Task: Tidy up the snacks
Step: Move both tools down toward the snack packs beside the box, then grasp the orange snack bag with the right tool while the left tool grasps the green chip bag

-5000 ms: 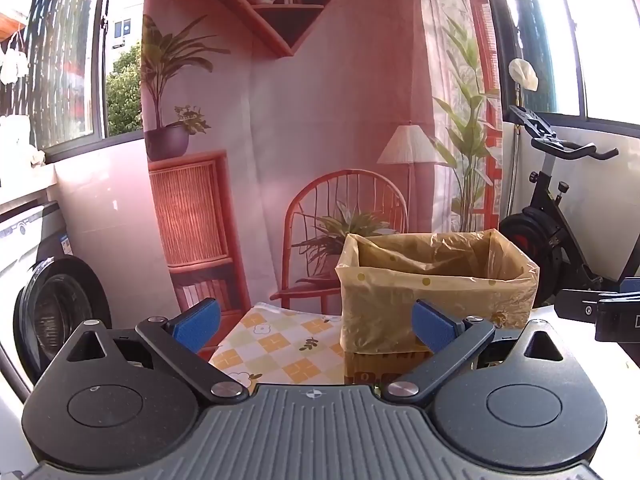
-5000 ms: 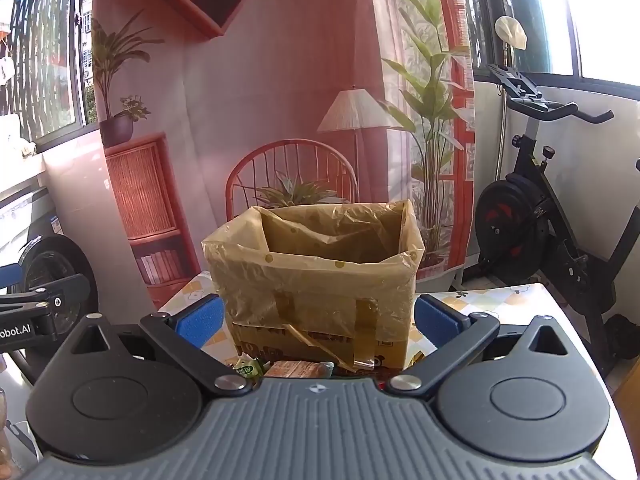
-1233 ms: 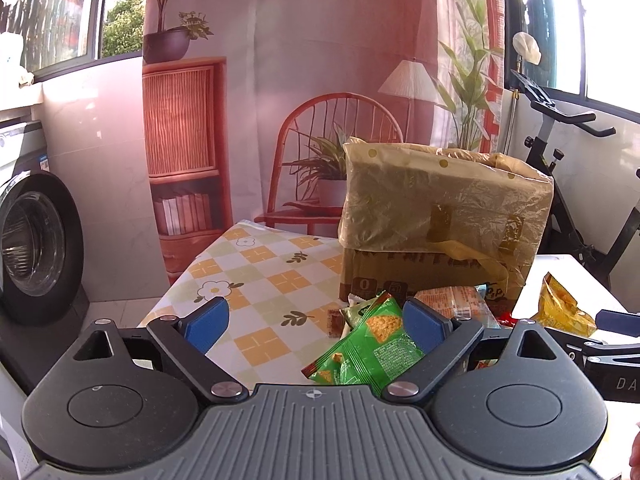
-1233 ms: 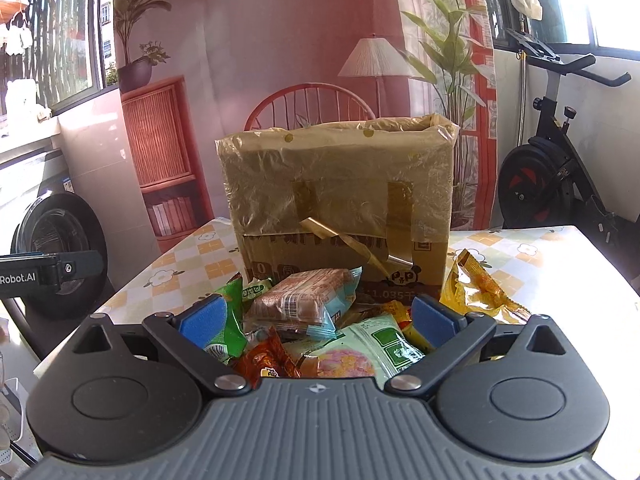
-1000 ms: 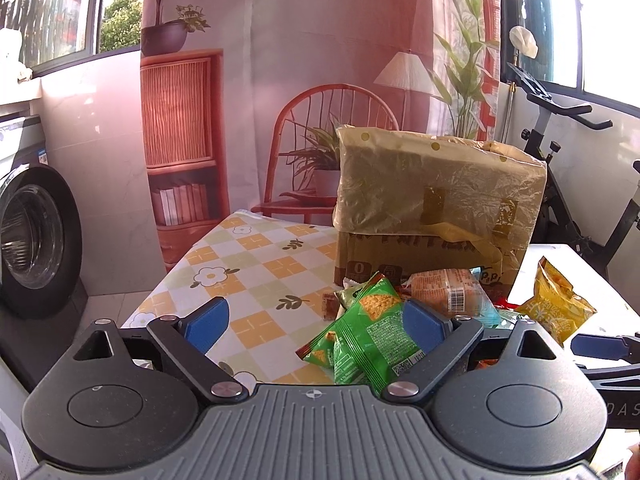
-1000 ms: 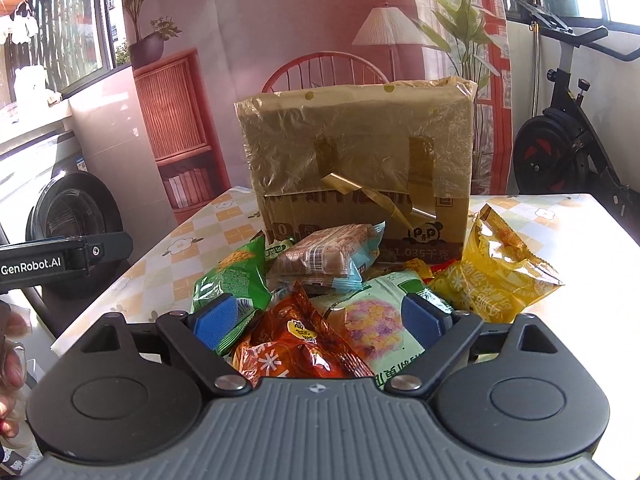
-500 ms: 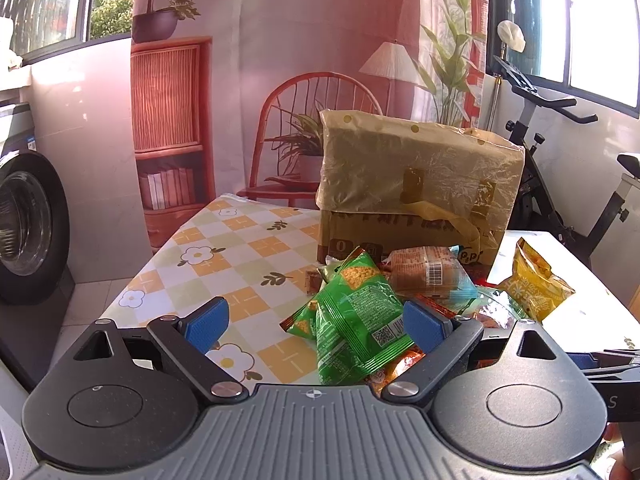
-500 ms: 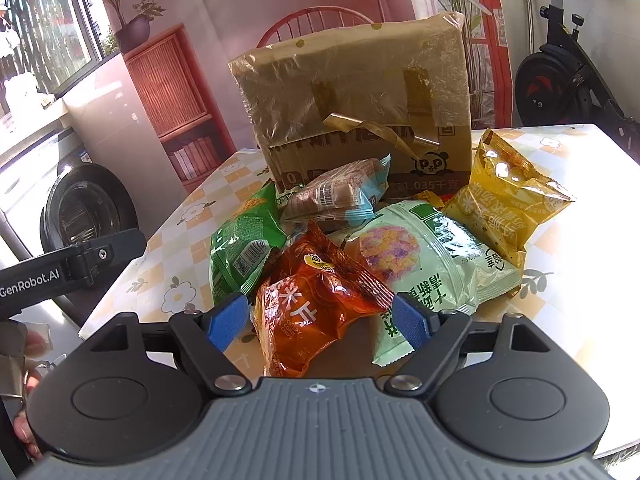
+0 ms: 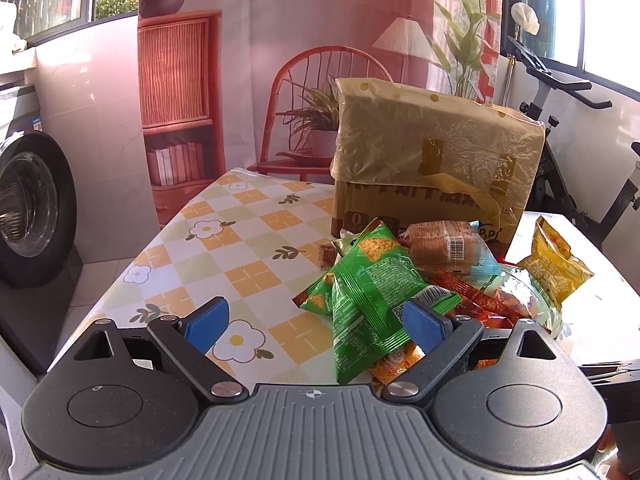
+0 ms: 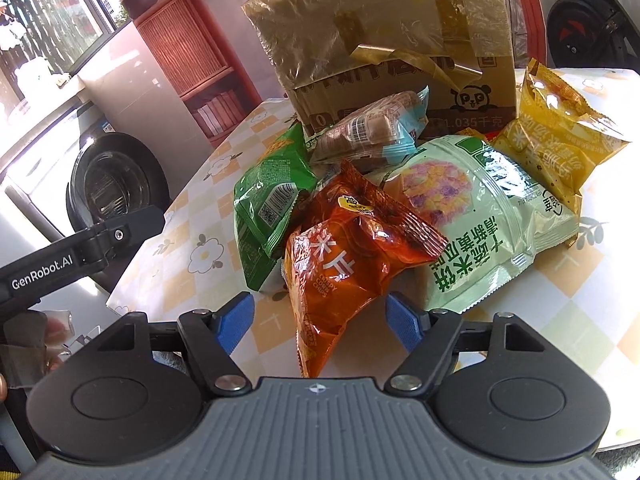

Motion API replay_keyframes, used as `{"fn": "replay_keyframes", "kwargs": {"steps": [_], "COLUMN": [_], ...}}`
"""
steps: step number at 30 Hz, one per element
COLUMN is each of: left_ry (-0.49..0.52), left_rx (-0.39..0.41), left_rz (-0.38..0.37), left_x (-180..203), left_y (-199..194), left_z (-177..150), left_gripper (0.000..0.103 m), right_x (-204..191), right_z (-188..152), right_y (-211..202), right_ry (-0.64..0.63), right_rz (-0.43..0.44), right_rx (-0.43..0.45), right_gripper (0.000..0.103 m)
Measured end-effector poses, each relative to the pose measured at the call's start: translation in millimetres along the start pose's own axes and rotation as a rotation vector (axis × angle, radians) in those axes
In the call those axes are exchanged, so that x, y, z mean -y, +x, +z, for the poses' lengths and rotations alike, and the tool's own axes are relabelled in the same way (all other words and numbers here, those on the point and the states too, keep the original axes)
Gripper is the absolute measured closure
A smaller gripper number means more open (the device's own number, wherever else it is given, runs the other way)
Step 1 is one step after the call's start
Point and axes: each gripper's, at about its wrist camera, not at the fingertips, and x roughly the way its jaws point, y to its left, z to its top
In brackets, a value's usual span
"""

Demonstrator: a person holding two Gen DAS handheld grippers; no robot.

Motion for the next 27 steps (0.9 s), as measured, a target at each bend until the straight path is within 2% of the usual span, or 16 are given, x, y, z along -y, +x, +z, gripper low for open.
{"fn": "replay_keyframes", "kwargs": {"steps": [2,9,19,27], "left_ry": [0.002,-0.003,-0.007,-0.045], "left_rx": [-0.005,-0.026,-0.048,-0.048], "left_rz": [0.003,0.011,0.007,-0.001], "left_x": [0.4,0.3,1.3,-3.8], "left_y": [2.4,11.4,17.3,17.3], "left_z": [-1.5,-3.1,-6.1,-5.5], "left_gripper": [0.008,0.008,0.009,0.011], "right_x": [2.7,6.7,11.7,6.0], "right_z": [1.1,5.4,15.4,11.1], "right_y": [5.6,19.9,41.1,32.0], "right_ry": [0.016,0.034,0.027,-0.024], "right_rz": [0.008,0.014,0.003,0.029], "right_rx": [-0.022,-0.027,0.026,0.073], "right_gripper": [0.033,0.033,0.038,0.056]}}
